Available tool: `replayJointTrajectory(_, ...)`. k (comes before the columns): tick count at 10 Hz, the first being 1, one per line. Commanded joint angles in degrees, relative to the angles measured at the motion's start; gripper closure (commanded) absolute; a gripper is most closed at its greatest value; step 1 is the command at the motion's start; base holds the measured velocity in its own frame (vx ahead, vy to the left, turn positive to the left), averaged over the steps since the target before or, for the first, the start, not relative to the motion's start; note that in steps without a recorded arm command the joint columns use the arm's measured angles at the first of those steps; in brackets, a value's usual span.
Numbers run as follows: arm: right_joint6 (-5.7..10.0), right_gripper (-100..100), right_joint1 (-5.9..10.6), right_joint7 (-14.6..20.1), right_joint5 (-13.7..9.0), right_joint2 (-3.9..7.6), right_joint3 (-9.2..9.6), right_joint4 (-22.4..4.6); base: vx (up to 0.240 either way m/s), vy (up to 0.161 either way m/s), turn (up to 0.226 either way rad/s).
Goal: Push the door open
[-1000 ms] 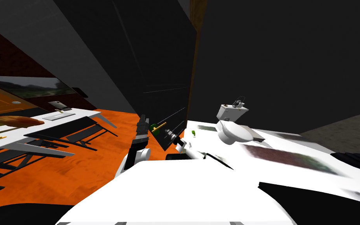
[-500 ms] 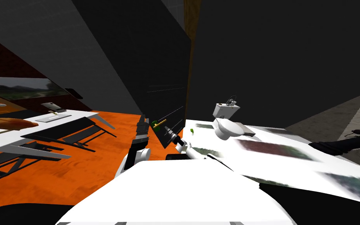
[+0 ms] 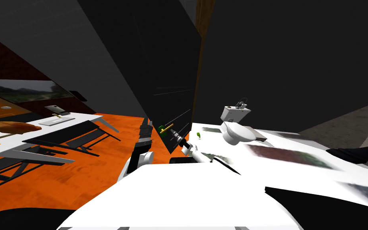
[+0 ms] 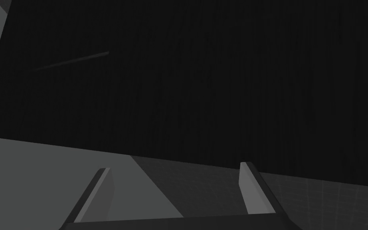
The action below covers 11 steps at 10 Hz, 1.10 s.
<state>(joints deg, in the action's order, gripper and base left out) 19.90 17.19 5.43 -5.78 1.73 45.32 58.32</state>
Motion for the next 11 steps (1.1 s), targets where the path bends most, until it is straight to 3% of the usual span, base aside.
replayJointTrajectory(1,0.14,-100,-0.01,-0.26,0.11,-0.36,-0.31,-0.24,0.168,0.176,0.022)
replayJointTrajectory(4,0.48,-100,0.12,-0.54,0.25,-3.10,-0.82,-0.75,0.150,0.141,0.025)
replayJointTrajectory(5,0.25,-100,0.01,-0.50,0.23,-2.37,-0.71,-0.33,0.057,0.049,0.002)
replayJointTrajectory(6,0.25,100,0.01,-0.50,0.23,-2.37,-0.71,-0.33,-0.009,-0.004,-0.005)
replayJointTrajectory(11,0.25,100,0.01,-0.50,0.23,-2.37,-0.71,-0.33,-0.011,-0.011,0.001)
